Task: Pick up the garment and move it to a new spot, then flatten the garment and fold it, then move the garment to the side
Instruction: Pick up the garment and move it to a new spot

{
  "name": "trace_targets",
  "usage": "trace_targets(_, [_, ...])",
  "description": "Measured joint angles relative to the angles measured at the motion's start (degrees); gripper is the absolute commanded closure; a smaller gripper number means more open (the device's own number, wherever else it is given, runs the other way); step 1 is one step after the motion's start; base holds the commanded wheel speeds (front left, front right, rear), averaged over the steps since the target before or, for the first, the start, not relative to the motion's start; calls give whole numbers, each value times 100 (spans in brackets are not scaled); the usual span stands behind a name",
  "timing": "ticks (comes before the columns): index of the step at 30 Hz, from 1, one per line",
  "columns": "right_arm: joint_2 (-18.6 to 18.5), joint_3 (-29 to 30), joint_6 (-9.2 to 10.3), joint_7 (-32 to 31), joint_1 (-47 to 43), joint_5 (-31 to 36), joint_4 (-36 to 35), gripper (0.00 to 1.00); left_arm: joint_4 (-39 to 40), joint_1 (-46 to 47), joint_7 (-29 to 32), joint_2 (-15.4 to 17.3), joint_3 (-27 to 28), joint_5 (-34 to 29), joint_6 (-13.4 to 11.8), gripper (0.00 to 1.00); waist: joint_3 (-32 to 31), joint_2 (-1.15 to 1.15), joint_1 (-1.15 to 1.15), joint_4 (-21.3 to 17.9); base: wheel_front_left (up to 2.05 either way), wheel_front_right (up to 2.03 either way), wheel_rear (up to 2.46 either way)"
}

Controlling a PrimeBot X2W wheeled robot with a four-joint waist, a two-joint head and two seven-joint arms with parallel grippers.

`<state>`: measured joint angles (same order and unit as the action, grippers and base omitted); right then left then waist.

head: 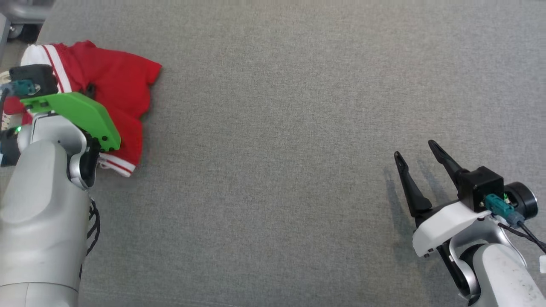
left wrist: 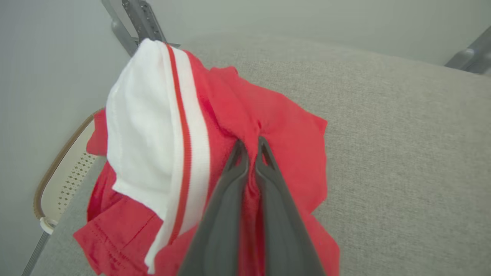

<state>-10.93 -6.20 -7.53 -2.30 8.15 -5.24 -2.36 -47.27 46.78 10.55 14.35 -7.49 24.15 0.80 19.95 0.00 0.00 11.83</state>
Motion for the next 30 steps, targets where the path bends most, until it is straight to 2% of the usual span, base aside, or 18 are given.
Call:
trace_targets(8, [361, 24, 0, 344, -69, -77, 413, 0, 993, 208, 118, 26, -465, -363, 90, 100, -491, 0, 0, -284, 0, 0, 0])
trace_targets(12, [464, 21, 0, 493, -130, -103, 677, 0, 1707, 330, 258, -115, -745, -443, 171, 100, -728, 0, 0, -609, 0, 0, 0])
trace_targets(20, [549, 34, 0, 621, -208, -77, 861, 0, 2599, 465, 290, -519, -1121, -504, 231, 100, -1045, 0, 0, -1237, 0, 0, 0])
trace_targets(30, [622, 11, 0, 722, -219, -82, 980, 0, 3328, 659, -167, -1009, -1591, -236, 411, 100, -1243, 0, 0, -2042, 0, 0, 0])
